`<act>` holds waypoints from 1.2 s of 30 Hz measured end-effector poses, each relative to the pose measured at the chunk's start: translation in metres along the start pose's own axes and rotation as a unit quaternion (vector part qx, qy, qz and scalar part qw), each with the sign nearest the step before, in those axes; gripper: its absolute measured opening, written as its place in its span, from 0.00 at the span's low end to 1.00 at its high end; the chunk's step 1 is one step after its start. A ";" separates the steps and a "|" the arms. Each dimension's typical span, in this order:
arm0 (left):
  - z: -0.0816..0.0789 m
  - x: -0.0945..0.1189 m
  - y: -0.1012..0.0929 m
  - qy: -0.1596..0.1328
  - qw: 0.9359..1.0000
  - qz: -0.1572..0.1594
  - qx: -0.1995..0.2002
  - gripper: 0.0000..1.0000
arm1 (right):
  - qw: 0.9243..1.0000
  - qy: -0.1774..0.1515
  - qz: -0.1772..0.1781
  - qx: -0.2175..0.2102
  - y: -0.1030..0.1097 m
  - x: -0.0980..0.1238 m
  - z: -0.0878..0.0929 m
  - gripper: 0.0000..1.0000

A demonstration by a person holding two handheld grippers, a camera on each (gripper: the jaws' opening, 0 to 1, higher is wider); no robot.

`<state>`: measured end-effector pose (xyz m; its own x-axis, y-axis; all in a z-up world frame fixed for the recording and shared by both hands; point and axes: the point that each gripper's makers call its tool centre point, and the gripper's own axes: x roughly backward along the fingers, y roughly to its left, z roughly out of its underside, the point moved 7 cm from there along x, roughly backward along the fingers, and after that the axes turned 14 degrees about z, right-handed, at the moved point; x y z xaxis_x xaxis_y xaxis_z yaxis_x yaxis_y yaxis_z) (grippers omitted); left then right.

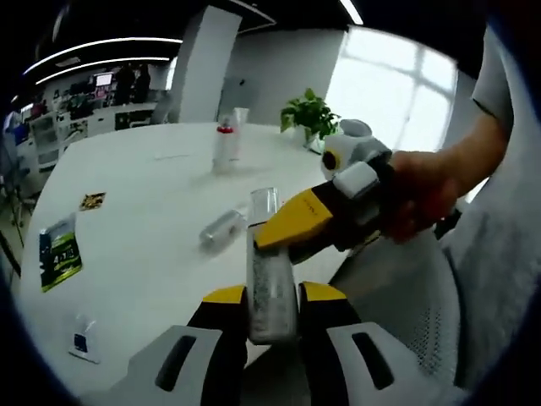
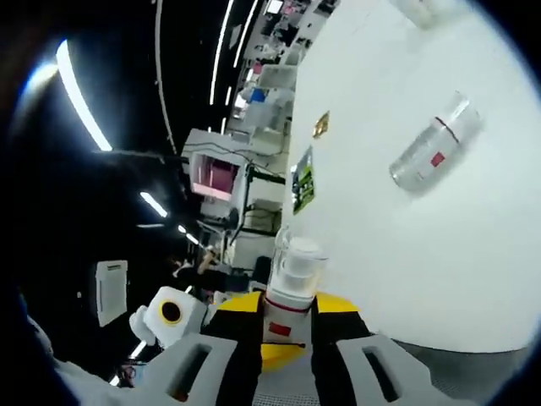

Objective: Arrange the skincare products in the storage area until every visible bottle or jar stands upright without overlapping.

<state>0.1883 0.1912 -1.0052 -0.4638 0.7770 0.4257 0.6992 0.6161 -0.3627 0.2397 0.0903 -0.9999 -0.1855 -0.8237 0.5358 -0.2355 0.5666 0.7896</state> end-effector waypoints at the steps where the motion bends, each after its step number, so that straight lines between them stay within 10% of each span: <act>1: 0.000 0.000 0.000 0.000 1.000 -0.002 -0.001 0.19 | 1.000 -0.001 0.003 0.011 0.001 0.000 0.000 0.17; 11: 0.005 -0.004 0.008 0.027 0.998 -0.044 -0.040 0.25 | 0.970 -0.016 0.031 0.240 0.025 -0.001 -0.005 0.15; 29: 0.017 -0.006 0.018 0.081 0.992 -0.075 -0.063 0.35 | 0.945 -0.042 0.074 0.317 0.014 0.007 -0.017 0.15; 36: 0.016 -0.007 0.019 0.070 0.994 -0.074 -0.048 0.36 | 0.913 -0.053 0.076 0.397 0.024 0.003 -0.021 0.15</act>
<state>0.1959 0.1999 -1.0282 -0.4901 0.6486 0.5823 0.6803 0.7023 -0.2097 0.2536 0.1009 -0.9734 -0.3549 -0.7510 0.5568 -0.8084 0.5457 0.2206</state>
